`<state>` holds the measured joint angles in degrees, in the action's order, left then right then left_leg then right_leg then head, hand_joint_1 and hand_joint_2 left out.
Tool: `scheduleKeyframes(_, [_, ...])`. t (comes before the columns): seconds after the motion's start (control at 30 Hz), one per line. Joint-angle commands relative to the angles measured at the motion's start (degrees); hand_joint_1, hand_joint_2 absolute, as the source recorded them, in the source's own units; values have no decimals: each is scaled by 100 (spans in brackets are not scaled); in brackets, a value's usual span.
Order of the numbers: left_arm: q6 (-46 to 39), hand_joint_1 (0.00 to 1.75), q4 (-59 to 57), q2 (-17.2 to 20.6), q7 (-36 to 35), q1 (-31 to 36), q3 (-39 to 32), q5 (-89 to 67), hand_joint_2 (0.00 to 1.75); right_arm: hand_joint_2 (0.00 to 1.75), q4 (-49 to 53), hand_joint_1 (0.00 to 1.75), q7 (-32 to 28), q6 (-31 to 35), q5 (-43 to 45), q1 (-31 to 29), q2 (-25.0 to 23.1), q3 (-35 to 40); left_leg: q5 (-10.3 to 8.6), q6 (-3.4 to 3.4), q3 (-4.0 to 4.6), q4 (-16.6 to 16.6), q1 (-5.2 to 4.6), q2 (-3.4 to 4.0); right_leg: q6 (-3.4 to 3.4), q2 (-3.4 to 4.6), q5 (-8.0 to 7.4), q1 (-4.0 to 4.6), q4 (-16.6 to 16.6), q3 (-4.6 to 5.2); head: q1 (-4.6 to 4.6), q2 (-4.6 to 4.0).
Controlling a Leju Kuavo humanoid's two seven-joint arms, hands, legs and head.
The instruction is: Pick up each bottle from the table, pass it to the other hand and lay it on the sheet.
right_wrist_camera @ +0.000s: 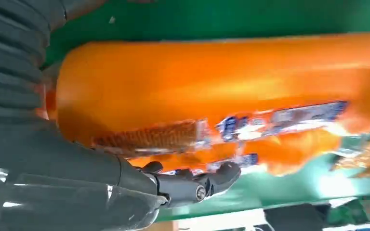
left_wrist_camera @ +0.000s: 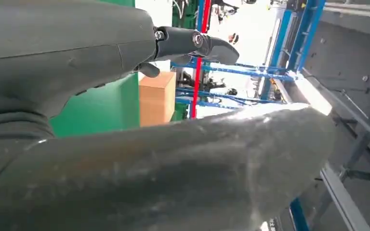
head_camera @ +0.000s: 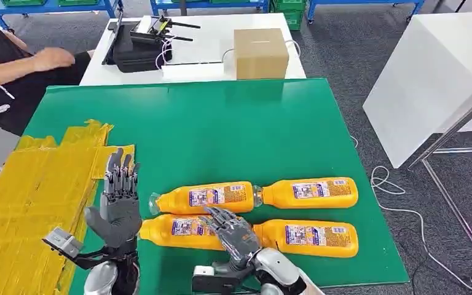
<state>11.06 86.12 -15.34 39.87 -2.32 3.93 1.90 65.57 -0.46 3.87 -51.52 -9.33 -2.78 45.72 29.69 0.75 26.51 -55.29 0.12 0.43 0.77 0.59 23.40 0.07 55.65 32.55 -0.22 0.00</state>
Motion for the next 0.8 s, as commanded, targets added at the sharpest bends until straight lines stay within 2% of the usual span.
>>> scheduleKeyframes(0.03, [40, 0, -304, -71, 13, 128, -332, -3, 0, 175, -731, 0, 76, -70, -9, -240, 61, 230, -2, -3, -9, 10, 4, -6, 4, -6, -3, 4, -14, -13, 2, 0])
scheduleKeyframes(0.4, [43, 0, -314, -82, 13, 131, -352, -7, 0, 175, -756, 0, 113, -74, -37, -258, 58, 250, -3, -3, -8, 9, 5, -7, 5, -7, -4, 5, -12, -10, 2, 0])
scheduleKeyframes(0.53, [144, 0, -285, -137, 13, 98, -490, 42, 0, 175, -865, 0, 392, -16, -291, -438, 26, 351, -1, -3, -10, 9, 3, -2, 3, -2, -3, 3, -10, -9, 2, 0])
scheduleKeyframes(0.8, [383, 0, -594, -222, 13, 291, -578, 109, 0, 175, -1718, 0, 378, -455, -263, -770, -110, 550, -4, -3, -15, 12, 5, -4, 4, -4, -5, 5, -15, -15, 2, 0])
